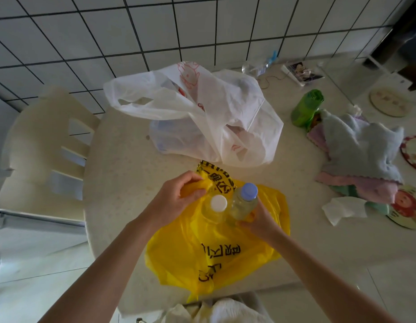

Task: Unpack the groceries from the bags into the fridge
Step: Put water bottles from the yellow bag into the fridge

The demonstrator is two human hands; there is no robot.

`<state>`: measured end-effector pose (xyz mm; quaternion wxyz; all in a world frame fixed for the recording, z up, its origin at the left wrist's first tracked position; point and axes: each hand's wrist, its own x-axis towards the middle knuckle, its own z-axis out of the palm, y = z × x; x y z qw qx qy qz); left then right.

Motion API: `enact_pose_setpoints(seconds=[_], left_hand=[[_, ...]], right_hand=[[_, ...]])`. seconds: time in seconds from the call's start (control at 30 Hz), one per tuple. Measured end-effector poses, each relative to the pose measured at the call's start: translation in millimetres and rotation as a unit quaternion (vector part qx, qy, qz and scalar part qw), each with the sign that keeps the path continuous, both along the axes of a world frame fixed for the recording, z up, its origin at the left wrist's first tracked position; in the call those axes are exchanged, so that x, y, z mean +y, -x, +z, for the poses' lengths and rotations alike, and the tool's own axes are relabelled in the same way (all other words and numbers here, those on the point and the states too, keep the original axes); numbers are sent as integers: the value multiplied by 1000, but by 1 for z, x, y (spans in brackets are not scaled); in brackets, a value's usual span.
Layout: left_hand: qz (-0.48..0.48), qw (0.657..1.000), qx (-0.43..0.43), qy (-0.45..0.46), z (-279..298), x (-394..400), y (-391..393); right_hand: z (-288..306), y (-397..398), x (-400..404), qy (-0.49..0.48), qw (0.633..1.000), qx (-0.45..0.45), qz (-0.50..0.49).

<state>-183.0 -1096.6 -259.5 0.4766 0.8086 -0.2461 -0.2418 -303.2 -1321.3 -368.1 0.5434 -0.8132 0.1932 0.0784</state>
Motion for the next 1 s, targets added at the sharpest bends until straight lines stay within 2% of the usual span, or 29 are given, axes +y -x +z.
enact_pose_setpoints(seconds=[0.03, 0.07, 0.1, 0.13, 0.17, 0.2, 0.3, 0.37, 0.4, 0.43, 0.53, 0.73, 1.0], left_hand=[[15, 999, -26, -24, -6, 3, -1], [20, 992, -75, -95, -13, 6, -2], [15, 966, -135, -222, -19, 10, -3], [21, 920, -177, -350, -21, 13, -2], [38, 882, -188, -430, -22, 16, -1], [42, 867, -193, -457, -22, 19, 1], [-44, 920, -205, -332, -29, 20, 10], [-63, 968, -75, -233, -30, 13, 22], [-49, 982, -9, -184, -34, 10, 27], [-35, 989, 22, -142, -38, 6, 30], [-5, 996, 39, -76, -51, -5, 34], [40, 996, 73, -29, -60, -25, 36], [146, 989, 33, 10, -56, -16, 46]], right_hand=[[1, 0, 0, 2, 1000, 4, 1], [2, -1, 0, 5, 1000, 9, 4], [2, -1, 1, 8, 1000, 15, 11], [1, 0, 3, 10, 1000, 23, 17], [1, 0, 4, 16, 999, 31, 20], [1, 1, 6, 24, 999, 39, 20], [-4, 7, 7, 28, 998, 45, 23], [-3, 11, 7, 32, 999, 27, 20], [-1, 12, 7, 38, 999, 16, 18], [2, 12, 7, 42, 999, 3, 15], [8, 11, 8, 52, 998, -23, 4], [11, 13, 13, 53, 998, -30, -24], [30, 19, 35, 23, 989, -58, -134]])
